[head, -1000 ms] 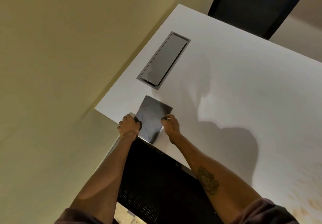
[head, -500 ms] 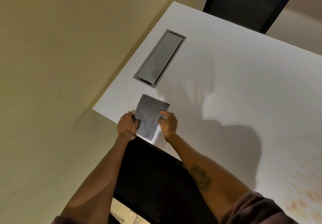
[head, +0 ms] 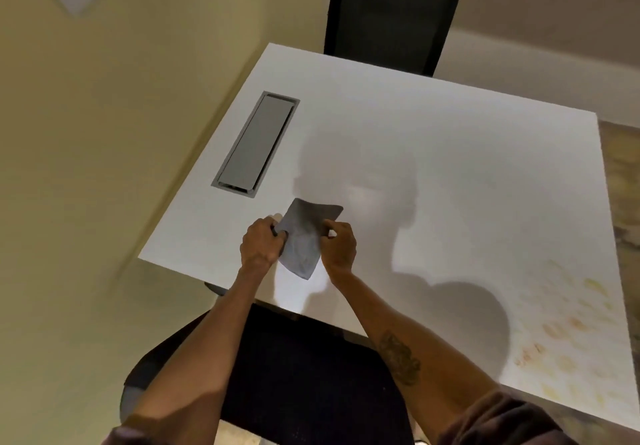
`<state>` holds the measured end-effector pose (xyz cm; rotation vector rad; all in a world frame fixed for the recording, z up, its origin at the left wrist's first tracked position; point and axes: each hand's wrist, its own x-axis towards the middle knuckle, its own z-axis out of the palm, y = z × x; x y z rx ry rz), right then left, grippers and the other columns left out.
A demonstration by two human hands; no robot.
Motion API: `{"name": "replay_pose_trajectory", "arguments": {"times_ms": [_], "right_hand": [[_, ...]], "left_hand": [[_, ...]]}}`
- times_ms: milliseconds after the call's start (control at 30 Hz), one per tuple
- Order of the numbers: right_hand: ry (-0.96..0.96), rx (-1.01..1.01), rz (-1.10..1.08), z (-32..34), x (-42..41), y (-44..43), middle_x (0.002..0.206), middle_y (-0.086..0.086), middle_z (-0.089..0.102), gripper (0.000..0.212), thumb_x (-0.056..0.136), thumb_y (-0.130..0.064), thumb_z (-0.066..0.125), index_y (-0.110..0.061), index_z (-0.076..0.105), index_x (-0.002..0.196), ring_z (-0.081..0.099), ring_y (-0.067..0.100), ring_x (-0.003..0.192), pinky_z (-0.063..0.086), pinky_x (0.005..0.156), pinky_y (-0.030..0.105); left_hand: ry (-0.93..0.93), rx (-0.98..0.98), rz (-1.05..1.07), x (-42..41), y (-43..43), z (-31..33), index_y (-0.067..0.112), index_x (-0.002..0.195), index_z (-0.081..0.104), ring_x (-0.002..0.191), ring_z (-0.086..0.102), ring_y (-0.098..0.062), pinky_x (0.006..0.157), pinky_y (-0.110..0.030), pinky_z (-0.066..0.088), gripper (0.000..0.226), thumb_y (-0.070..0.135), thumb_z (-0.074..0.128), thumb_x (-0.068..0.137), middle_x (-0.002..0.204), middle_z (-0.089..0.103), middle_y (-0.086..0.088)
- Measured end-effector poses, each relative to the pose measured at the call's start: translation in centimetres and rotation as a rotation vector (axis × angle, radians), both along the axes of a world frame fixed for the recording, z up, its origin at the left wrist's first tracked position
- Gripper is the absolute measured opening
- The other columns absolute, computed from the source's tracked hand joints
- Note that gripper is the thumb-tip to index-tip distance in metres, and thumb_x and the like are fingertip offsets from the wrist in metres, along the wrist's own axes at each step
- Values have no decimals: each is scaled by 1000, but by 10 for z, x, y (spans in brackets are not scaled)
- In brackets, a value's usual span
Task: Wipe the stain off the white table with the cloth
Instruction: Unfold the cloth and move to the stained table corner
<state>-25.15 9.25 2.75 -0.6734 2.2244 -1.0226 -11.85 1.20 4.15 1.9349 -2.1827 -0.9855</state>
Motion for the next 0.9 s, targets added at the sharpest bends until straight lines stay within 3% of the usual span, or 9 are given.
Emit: {"name": "replay_pose_trajectory", "arguments": {"times_ms": [167,267,367,733,900], "right_hand": [[46,-54,-154,8,-56,50,120,12,65,24,93,-7,59,-6,67,116,64,27,108,51,94,30],[80,-62,-241,11,-89,88,120,12,64,27,92,-3,57,-7,66,117,63,27,108,51,96,32],[100,-71,-337,13,-121,130,120,12,64,27,93,-2,56,-7,66,118,64,27,107,53,96,35],[187,-87,-650,18,-215,303,120,14,63,27,93,-1,56,-5,66,118,63,29,109,49,91,28],[173,-61,-769,14,-247,379,122,9,62,29,92,-3,56,-8,66,118,61,27,112,49,96,33]], "left_hand": [[62,-32,-144,-67,36,9,14,84,60,83,60,-29,69,-33,41,20,29,56,96,89,60,-4],[82,-39,-243,-109,64,13,12,95,70,83,56,-22,72,-32,41,17,26,60,95,100,68,-7],[130,-20,-303,-152,98,17,13,102,74,90,63,-27,75,-30,42,18,26,64,93,108,70,-6],[256,-19,-587,-279,252,14,10,111,73,99,68,-27,82,-27,47,24,28,62,99,113,71,-10],[294,-8,-689,-320,320,6,14,110,74,95,69,-24,80,-27,50,22,28,61,99,110,70,-6]]}}
